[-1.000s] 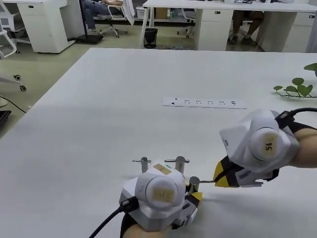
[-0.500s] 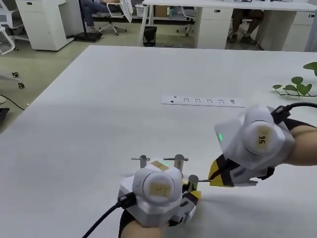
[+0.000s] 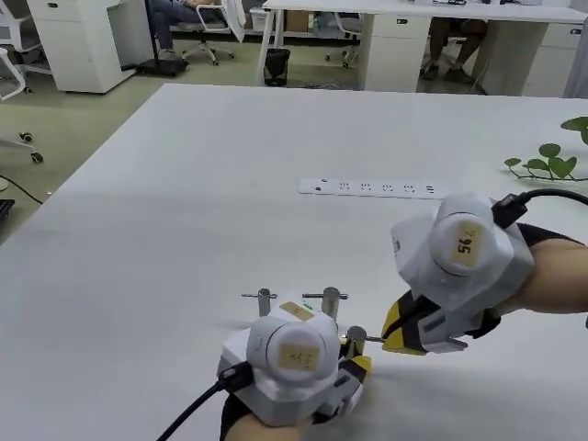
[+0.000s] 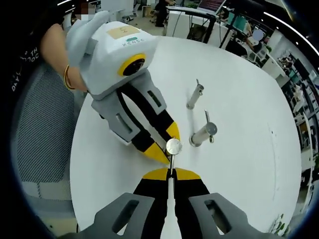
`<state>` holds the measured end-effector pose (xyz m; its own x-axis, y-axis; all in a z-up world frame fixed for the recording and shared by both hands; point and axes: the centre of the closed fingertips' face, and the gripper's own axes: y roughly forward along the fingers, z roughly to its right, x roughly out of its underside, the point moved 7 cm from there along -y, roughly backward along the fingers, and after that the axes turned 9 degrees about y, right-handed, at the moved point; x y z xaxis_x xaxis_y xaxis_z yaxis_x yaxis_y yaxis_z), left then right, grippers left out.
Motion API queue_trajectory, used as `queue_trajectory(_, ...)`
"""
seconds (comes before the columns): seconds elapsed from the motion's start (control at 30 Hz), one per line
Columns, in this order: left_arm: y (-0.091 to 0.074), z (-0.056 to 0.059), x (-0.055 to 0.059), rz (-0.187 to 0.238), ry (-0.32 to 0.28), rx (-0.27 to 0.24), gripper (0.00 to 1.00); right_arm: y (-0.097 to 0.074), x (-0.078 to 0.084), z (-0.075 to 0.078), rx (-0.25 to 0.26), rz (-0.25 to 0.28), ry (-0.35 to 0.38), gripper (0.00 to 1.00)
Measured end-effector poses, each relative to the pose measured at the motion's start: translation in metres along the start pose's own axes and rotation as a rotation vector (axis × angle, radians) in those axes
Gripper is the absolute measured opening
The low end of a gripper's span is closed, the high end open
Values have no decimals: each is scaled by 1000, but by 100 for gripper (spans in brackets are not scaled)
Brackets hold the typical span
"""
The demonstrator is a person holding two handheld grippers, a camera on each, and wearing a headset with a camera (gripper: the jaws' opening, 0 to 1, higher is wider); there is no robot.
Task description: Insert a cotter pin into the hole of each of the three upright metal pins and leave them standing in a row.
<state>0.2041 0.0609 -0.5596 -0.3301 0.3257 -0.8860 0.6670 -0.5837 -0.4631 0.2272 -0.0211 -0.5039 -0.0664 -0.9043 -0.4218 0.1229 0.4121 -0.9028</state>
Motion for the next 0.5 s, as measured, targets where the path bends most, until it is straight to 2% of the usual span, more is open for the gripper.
queue_trajectory(0.13,0,0,0,0,3,5,11,1,-3,0,2,8,-37,0)
queue_trajectory(0.23,0,0,0,2,1,3,11,2,-4,-1,11,5,-101,0)
queue_trajectory(0.5,1,0,0,6,-11,4,11,2,-6,0,7,20,-97,0)
